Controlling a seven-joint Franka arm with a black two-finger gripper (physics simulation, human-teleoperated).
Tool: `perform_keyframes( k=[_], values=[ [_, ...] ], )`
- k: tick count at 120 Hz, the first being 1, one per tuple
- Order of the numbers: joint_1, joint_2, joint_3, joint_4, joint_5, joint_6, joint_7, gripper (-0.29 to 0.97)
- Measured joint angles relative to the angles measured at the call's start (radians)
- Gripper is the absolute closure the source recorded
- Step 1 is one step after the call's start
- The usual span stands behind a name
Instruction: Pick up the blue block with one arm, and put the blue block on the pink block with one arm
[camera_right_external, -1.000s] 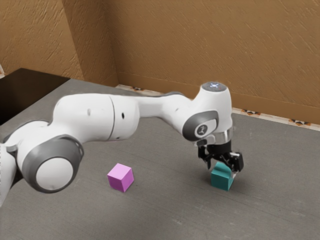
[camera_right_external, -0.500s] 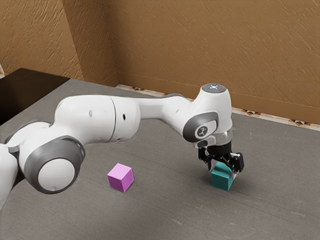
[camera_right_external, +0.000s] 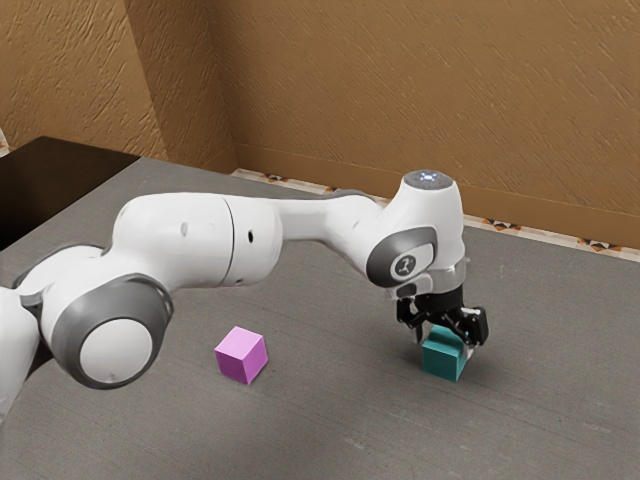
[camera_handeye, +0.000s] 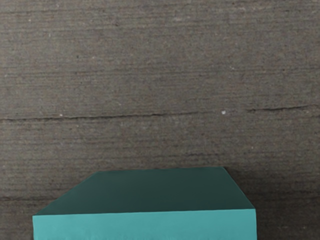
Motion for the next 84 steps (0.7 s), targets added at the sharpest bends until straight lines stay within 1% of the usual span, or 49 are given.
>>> perform_keyframes(
  k=[33, 70, 84],
  values=[
    [-0.001, 0.002, 0.000, -0.002, 0.001, -0.001, -0.014, 0.15],
    [-0.010, 0.006, 0.000, -0.007, 0.000, -0.001, -0.032, 0.21],
    [-0.011, 0.009, 0.000, -0.007, -0.001, 0.000, -0.038, 0.26]
  ],
)
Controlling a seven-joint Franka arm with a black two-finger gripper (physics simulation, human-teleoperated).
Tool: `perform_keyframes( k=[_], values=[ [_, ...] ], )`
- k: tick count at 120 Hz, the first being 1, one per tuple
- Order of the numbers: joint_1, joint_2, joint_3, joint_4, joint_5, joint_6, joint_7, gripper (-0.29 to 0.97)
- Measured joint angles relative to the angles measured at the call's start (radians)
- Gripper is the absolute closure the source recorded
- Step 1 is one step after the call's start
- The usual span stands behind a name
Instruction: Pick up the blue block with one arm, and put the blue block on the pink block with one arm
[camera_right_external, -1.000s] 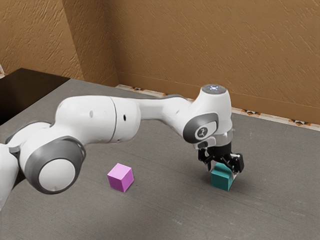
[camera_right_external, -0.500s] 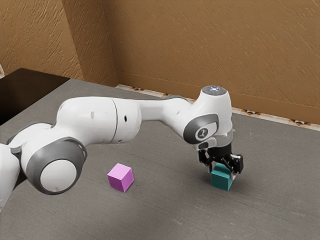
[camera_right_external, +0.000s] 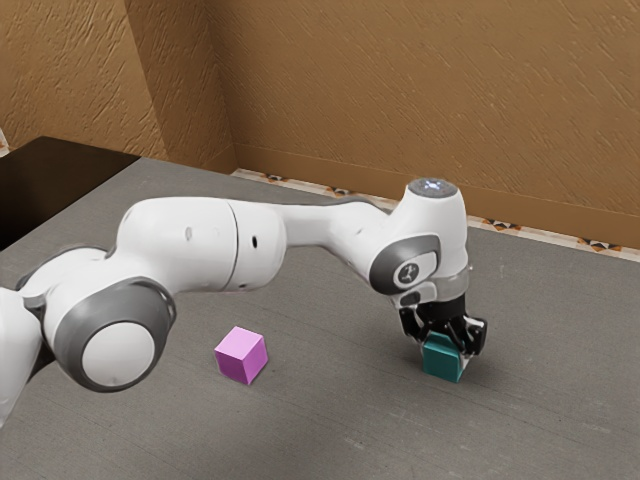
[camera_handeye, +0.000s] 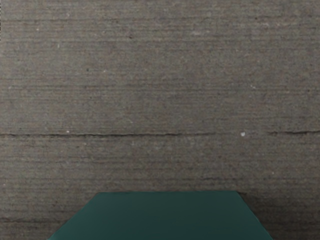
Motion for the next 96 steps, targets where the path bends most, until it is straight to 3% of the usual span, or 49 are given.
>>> perform_keyframes(
  k=[58, 96],
  values=[
    [-0.001, -0.057, 0.004, -0.014, -0.006, -0.002, -0.014, 0.36],
    [0.001, -0.386, 0.019, -0.416, -0.011, 0.058, -0.033, 0.37]
  ],
)
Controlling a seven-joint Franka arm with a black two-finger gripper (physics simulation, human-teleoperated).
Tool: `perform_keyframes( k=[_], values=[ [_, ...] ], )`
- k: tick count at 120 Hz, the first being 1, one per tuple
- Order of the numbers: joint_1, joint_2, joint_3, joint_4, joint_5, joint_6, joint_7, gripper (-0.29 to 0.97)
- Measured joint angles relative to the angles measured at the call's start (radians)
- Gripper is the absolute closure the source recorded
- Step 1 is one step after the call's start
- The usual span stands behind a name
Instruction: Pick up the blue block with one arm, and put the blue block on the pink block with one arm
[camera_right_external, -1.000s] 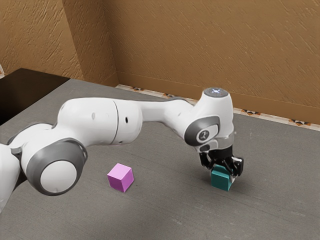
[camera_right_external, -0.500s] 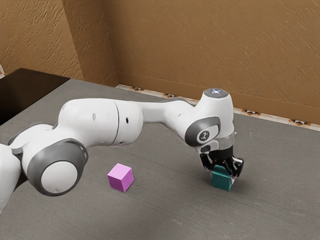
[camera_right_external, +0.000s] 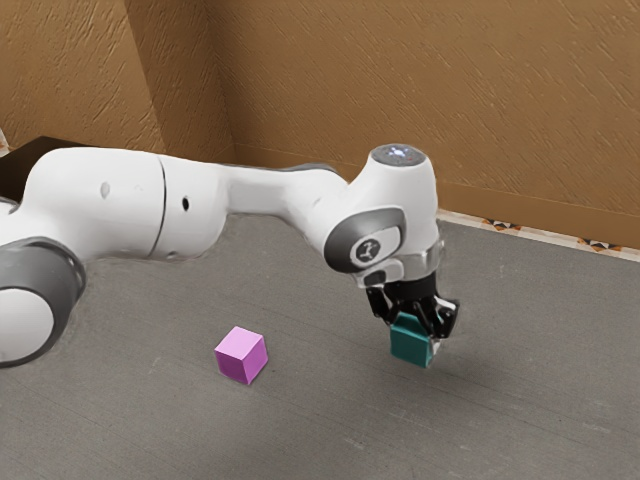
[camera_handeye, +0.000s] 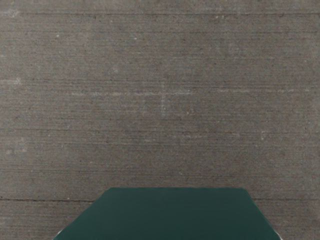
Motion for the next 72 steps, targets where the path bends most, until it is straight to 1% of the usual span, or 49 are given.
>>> perform_keyframes(
  k=[12, 25, 34, 45, 53, 62, 72],
  values=[
    [0.004, -0.144, 0.016, -0.174, 0.002, 0.055, -0.004, 0.37],
    [0.009, -0.293, 0.055, -0.355, 0.015, 0.136, 0.004, 0.38],
    [0.010, -0.391, 0.098, -0.475, 0.018, 0.202, 0.021, 0.38],
    [0.001, -0.511, 0.174, -0.605, 0.017, 0.259, 0.057, 0.38],
    [0.004, -0.563, 0.225, -0.667, 0.015, 0.288, 0.087, 0.38],
    [0.019, -0.587, 0.263, -0.705, 0.011, 0.310, 0.123, 0.38],
    [0.014, -0.617, 0.311, -0.755, 0.006, 0.325, 0.167, 0.39]
  ],
)
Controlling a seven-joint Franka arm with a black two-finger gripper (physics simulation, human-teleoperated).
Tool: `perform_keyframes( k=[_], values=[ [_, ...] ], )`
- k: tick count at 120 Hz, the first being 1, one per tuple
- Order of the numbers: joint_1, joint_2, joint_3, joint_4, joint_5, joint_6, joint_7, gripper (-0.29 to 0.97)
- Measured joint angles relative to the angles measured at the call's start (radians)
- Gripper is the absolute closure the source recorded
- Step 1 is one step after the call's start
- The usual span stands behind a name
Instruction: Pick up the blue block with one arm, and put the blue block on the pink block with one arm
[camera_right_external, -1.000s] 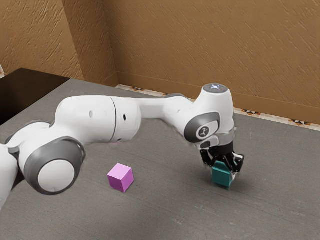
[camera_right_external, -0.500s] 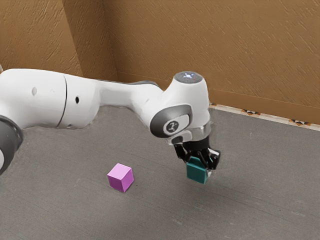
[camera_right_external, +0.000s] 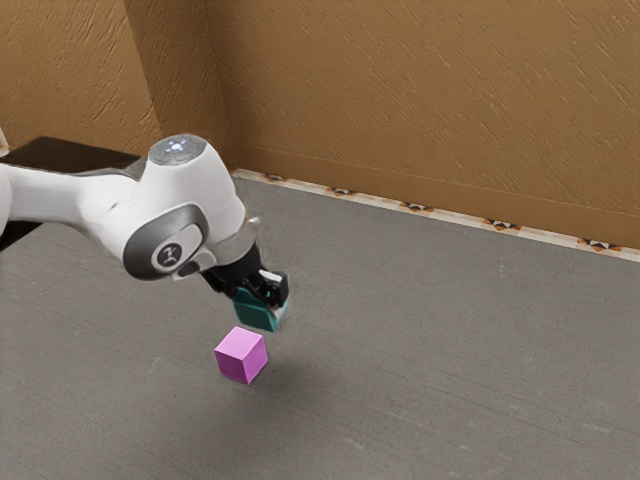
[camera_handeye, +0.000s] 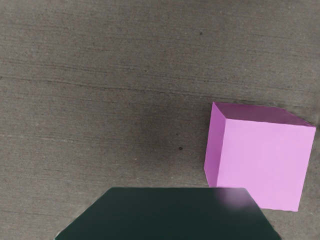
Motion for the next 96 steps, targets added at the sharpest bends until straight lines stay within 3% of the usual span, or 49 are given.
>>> perform_keyframes(
  k=[31, 96],
  values=[
    [0.000, -0.018, 0.118, -0.047, -0.011, 0.007, 0.130, 0.39],
    [-0.006, 0.073, 0.124, -0.048, -0.056, 0.067, 0.130, 0.39]
  ],
)
